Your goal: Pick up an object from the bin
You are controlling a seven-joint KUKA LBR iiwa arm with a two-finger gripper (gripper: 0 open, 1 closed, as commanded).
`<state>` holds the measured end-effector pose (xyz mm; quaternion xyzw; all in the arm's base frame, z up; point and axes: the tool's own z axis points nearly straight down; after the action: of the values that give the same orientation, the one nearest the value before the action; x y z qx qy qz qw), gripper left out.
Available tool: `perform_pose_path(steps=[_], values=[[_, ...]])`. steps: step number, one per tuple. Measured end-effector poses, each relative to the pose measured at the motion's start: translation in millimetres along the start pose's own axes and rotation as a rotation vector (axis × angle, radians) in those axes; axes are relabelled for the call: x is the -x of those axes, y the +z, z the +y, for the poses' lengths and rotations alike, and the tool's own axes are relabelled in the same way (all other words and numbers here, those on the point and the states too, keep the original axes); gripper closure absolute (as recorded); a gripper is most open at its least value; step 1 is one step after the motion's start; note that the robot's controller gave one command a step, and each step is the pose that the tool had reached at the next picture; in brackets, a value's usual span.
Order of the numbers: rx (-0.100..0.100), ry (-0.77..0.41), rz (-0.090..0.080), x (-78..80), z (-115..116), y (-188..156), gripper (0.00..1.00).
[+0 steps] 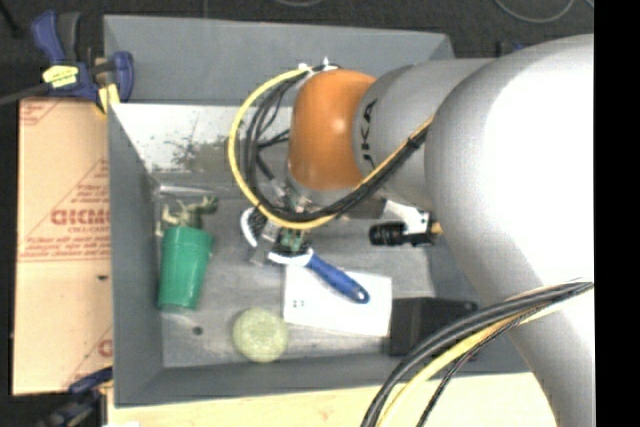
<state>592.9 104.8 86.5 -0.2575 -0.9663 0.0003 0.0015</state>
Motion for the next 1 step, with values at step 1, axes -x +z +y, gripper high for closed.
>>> perform_pose_path(steps=[1], values=[[-0.001, 0.000, 0.001, -0.2, -0.4, -16.3, 1.00]])
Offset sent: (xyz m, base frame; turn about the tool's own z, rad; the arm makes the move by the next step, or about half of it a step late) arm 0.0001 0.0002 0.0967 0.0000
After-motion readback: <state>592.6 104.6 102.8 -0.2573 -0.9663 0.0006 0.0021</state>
